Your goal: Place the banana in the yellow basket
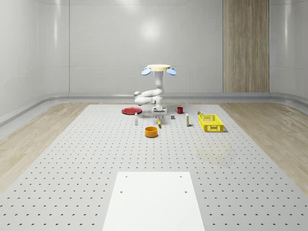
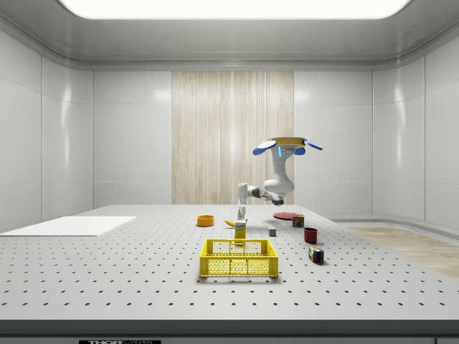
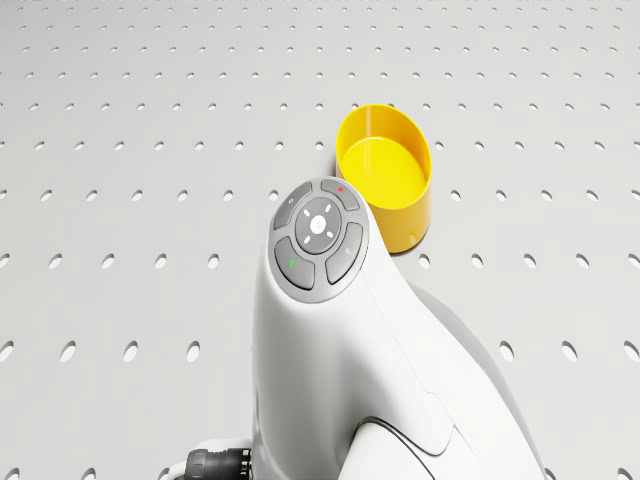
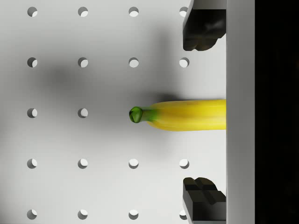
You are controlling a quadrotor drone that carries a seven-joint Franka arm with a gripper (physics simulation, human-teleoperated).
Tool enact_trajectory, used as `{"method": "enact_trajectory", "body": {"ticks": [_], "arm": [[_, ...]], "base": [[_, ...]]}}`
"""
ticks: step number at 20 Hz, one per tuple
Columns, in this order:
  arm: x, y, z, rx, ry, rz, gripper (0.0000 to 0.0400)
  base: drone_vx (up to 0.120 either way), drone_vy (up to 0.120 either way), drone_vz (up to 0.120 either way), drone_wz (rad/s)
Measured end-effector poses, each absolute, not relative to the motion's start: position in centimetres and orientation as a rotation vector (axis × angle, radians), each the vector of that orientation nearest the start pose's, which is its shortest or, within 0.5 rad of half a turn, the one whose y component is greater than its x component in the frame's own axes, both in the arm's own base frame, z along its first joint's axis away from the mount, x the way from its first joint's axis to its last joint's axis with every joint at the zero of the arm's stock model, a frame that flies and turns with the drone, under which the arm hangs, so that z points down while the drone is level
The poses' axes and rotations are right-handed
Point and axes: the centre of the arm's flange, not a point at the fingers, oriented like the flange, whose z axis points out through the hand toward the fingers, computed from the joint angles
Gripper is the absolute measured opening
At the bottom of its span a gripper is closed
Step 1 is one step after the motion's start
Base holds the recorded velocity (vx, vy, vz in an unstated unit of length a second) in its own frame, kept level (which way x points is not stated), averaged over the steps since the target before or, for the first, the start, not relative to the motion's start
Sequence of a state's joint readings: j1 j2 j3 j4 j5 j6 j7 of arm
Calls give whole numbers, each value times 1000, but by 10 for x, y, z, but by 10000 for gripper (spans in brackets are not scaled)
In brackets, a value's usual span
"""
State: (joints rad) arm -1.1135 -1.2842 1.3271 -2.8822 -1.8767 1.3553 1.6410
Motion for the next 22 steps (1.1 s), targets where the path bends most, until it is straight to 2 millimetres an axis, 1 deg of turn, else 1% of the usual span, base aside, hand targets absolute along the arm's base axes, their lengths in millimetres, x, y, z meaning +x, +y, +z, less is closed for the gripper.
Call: {"method": "enact_trajectory", "body": {"ticks": [4, 6, 11, 12, 14, 22], "arm": [[307, 0, 491, 1, -2, 785, 400], [307, 0, 491, 1, -2, 785, 400], [307, 0, 491, 1, -2, 785, 400], [307, 0, 491, 1, -2, 785, 400], [307, 0, 492, 1, -2, 785, 400], [307, 0, 512, 1, -2, 785, 400]], "base": [[120, 0, 0, 0], [120, 80, 0, 0], [120, 0, -112, 0], [0, 0, -80, 0], [0, 0, 0, 0], [0, 0, 0, 0]]}}
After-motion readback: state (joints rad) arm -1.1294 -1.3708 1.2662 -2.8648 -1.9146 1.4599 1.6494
